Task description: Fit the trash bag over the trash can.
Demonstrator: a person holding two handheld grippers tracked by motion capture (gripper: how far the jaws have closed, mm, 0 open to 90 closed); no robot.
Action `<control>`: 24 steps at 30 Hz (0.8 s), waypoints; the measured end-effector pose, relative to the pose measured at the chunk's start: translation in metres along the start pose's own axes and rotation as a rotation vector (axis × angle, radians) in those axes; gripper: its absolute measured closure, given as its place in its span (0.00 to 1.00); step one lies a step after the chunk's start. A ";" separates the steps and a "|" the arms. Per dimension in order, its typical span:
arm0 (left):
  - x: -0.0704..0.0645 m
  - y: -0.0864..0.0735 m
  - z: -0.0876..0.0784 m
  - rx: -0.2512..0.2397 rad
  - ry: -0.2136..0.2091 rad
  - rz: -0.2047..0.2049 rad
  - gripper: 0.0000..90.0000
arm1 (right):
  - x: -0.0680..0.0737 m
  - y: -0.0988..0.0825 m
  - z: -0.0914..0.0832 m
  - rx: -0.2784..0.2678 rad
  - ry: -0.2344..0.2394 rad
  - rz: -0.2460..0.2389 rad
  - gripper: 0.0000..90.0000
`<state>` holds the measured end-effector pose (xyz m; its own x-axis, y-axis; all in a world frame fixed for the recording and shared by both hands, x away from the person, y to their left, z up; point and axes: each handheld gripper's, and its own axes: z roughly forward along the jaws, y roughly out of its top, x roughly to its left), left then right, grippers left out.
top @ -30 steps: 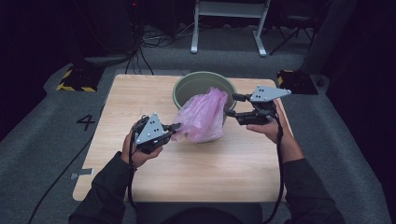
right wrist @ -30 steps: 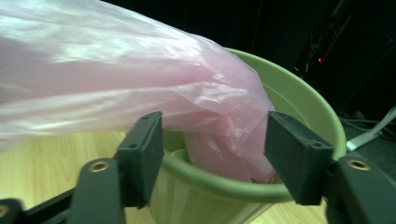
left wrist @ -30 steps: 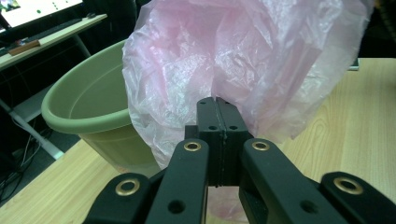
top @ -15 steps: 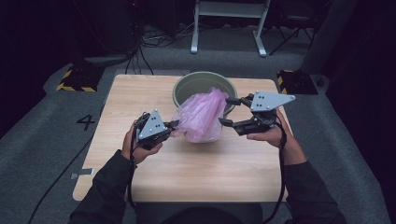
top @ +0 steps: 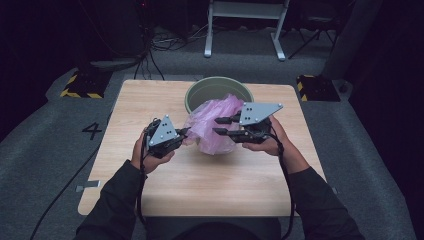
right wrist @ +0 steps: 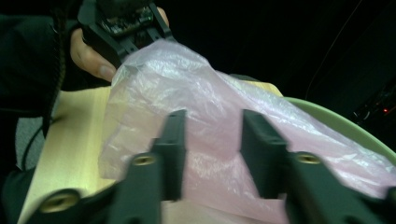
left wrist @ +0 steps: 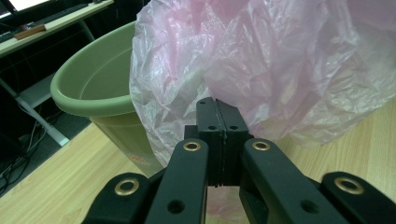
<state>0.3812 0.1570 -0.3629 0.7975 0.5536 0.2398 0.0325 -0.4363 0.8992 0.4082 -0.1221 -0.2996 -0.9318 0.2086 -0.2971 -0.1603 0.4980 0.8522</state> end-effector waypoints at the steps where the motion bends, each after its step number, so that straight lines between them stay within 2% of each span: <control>1: 0.000 0.000 0.000 0.000 0.002 -0.001 0.99 | 0.000 0.000 0.000 0.000 0.000 0.000 0.85; 3: 0.002 -0.002 0.000 -0.007 -0.001 -0.008 0.98 | -0.003 -0.003 0.000 -0.010 -0.003 0.025 0.95; 6: 0.004 -0.003 -0.001 -0.012 0.000 -0.017 0.98 | -0.005 -0.004 0.000 -0.018 -0.016 0.040 1.00; 10: 0.006 -0.004 0.000 -0.015 0.002 -0.021 0.97 | -0.009 -0.007 -0.001 -0.032 -0.042 0.065 1.00; 11: 0.006 -0.004 0.000 -0.013 -0.004 -0.021 0.98 | -0.009 -0.008 -0.002 -0.034 -0.038 0.062 0.95; 12: 0.006 -0.004 0.000 -0.008 -0.003 -0.020 0.98 | -0.009 -0.008 -0.002 -0.034 -0.038 0.062 0.95; 13: 0.006 -0.005 0.000 0.001 0.004 -0.019 0.98 | -0.008 -0.008 -0.002 -0.041 -0.039 0.060 0.83; 14: 0.006 -0.005 0.000 0.005 0.005 -0.018 0.99 | -0.005 -0.007 -0.004 -0.062 -0.007 0.059 0.72; 15: 0.005 -0.005 0.001 0.008 0.002 -0.015 0.99 | -0.005 -0.007 -0.004 -0.062 -0.007 0.059 0.72; 16: 0.005 -0.004 0.001 0.010 0.004 -0.015 0.99 | -0.002 -0.006 -0.006 -0.072 0.005 0.052 0.68; 17: 0.005 -0.004 0.001 0.012 0.008 -0.015 1.00 | 0.004 -0.004 -0.007 -0.080 0.016 0.051 0.61; 19: 0.004 -0.004 0.002 0.017 0.010 -0.010 1.00 | 0.006 -0.003 -0.008 -0.084 0.031 0.056 0.57; 24: 0.003 -0.003 0.002 0.017 0.014 -0.012 1.00 | 0.021 0.002 -0.008 -0.097 0.031 0.037 0.42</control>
<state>0.3850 0.1586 -0.3661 0.7887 0.5686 0.2338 0.0529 -0.4416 0.8957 0.3855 -0.1232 -0.3004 -0.9470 0.1986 -0.2524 -0.1548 0.4063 0.9005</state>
